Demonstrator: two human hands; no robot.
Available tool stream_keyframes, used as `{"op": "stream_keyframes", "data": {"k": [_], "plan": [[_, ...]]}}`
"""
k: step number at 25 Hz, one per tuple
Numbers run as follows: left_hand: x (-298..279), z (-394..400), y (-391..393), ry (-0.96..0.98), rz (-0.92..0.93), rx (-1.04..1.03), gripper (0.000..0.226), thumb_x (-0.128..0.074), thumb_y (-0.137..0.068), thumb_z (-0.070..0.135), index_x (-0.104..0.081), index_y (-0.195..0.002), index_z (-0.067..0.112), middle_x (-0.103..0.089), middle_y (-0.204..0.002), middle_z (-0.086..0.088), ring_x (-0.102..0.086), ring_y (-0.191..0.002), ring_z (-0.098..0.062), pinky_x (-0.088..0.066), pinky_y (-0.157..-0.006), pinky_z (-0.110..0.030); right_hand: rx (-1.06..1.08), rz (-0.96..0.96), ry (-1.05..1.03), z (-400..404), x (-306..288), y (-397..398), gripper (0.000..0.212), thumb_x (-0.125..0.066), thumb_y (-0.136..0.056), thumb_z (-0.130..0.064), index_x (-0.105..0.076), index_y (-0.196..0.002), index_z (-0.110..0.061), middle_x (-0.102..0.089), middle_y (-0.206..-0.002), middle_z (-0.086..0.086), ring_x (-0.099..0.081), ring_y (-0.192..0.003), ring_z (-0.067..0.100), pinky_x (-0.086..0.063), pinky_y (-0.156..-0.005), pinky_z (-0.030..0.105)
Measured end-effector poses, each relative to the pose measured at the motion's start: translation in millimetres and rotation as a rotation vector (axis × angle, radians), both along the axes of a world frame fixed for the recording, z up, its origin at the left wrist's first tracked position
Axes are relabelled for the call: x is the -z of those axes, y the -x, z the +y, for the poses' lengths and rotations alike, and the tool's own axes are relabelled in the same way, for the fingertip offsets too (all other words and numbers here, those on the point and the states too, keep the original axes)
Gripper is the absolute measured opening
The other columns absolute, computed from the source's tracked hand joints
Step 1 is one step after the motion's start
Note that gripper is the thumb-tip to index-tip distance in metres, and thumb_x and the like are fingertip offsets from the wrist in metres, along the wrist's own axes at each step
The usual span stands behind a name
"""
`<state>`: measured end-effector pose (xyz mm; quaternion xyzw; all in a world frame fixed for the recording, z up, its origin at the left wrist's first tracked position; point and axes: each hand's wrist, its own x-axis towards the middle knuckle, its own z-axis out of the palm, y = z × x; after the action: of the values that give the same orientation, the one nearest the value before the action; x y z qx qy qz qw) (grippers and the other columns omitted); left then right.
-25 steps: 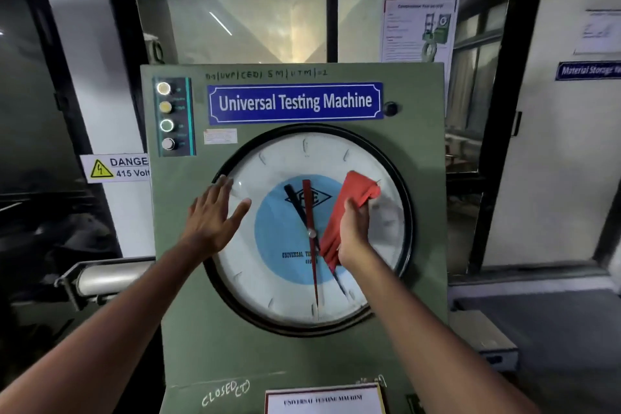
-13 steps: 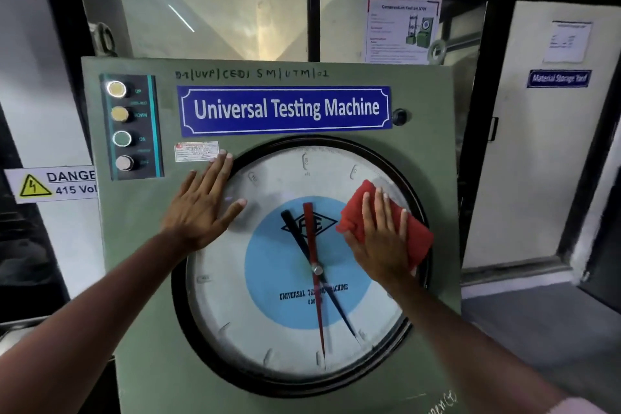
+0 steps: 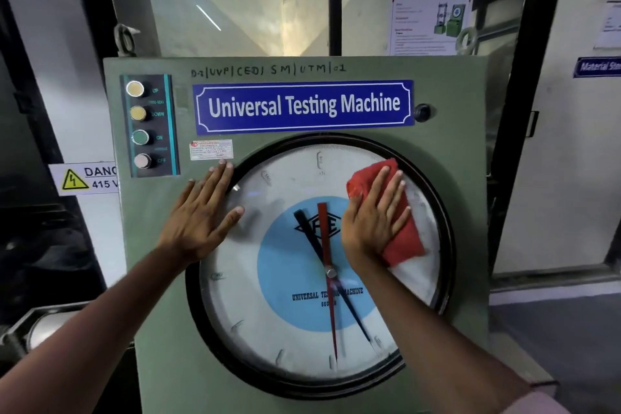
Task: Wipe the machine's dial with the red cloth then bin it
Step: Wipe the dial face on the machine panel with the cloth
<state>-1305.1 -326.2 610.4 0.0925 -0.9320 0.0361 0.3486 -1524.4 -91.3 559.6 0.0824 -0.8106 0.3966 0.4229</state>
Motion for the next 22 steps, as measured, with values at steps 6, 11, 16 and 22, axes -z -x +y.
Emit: {"op": "stream_keyframes", "data": {"k": [6, 11, 16, 22], "plan": [[4, 1, -17, 0.025, -0.059, -0.053, 0.079, -0.019, -0.101, 0.065, 0.009, -0.166, 0.030, 0.004, -0.175, 0.010, -0.001, -0.161, -0.012, -0.009, -0.130, -0.046, -0.282, 0.391, -0.341, -74, -1, -59, 0.070, -0.034, -0.106, -0.051, -0.010, -0.168, -0.029, -0.006, -0.177, -0.002, -0.008, -0.163, 0.016, -0.009, -0.128, 0.059], [1, 9, -14, -0.002, -0.078, -0.050, 0.084, -0.015, -0.099, 0.070, 0.010, -0.166, 0.026, 0.006, -0.175, 0.006, 0.001, -0.161, -0.011, -0.005, -0.131, -0.043, -0.361, 0.591, -0.719, 0, -8, -7, 0.066, -0.024, -0.108, -0.057, -0.008, -0.168, -0.033, -0.007, -0.177, -0.005, -0.013, -0.162, 0.014, -0.014, -0.129, 0.057], [-4, 11, -16, -0.018, -0.088, -0.053, 0.084, -0.015, -0.098, 0.070, 0.009, -0.166, 0.026, 0.006, -0.174, 0.007, -0.001, -0.161, -0.012, -0.008, -0.131, -0.046, -0.059, 0.144, -0.270, 31, -11, 16, 0.088, -0.023, -0.098, -0.077, -0.004, -0.168, -0.028, -0.008, -0.177, 0.003, -0.011, -0.163, 0.022, -0.011, -0.127, 0.061], [2, 3, -15, -0.073, -0.060, 0.010, 0.077, -0.015, -0.100, 0.071, 0.011, -0.164, 0.039, 0.005, -0.174, 0.015, 0.001, -0.160, -0.005, -0.006, -0.131, -0.042, -0.308, 0.364, -0.365, -71, -2, -64, 0.087, -0.030, -0.097, -0.079, -0.011, -0.168, -0.032, -0.009, -0.177, -0.001, -0.009, -0.163, 0.018, -0.008, -0.127, 0.062]]}}
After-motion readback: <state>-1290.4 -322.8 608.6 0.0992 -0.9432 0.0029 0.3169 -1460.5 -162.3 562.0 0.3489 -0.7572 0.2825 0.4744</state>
